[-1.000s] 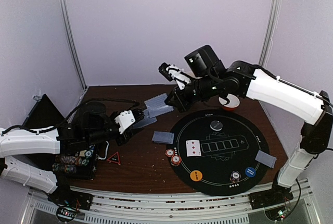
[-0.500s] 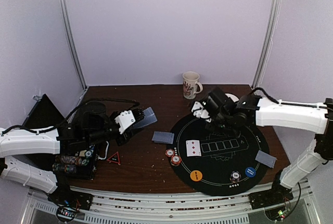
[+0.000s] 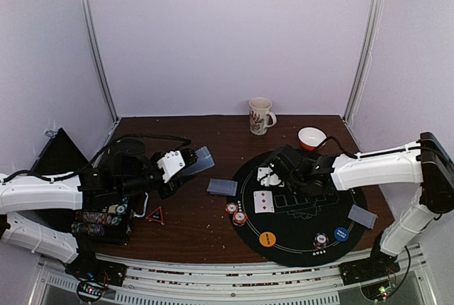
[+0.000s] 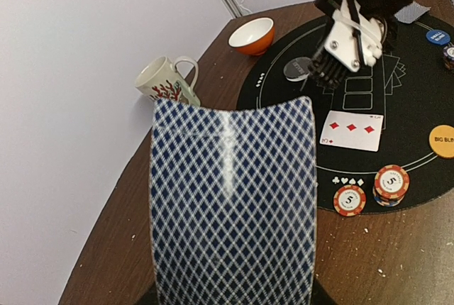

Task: Distribute texas hold em gaming equipment
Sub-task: Flop the poker card in the community card area.

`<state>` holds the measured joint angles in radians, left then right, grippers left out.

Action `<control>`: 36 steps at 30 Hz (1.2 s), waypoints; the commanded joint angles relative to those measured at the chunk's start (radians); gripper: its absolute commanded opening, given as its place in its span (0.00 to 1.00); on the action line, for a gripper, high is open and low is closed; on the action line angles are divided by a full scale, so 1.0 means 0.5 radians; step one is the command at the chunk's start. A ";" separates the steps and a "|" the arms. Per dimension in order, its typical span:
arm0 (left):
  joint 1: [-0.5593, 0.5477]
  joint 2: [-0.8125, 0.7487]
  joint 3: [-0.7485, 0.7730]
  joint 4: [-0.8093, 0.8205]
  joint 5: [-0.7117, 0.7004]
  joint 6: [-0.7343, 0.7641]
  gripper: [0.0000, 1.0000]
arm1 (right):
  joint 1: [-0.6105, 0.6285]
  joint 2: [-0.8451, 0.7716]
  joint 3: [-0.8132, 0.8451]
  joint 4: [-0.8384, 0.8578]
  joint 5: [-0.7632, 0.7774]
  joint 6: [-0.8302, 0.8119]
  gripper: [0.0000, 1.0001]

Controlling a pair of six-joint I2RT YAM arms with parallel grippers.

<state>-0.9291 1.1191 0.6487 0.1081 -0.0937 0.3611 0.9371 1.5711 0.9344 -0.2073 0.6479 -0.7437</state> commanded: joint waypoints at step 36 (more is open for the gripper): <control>0.002 0.008 0.016 0.123 -0.009 -0.001 0.41 | 0.002 0.314 -0.002 -0.570 -0.857 0.220 0.03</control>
<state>-0.9291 1.1202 0.6487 0.1081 -0.0937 0.3611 0.9344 1.7153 0.9310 -0.3985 0.2787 -0.6472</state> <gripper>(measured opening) 0.409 0.008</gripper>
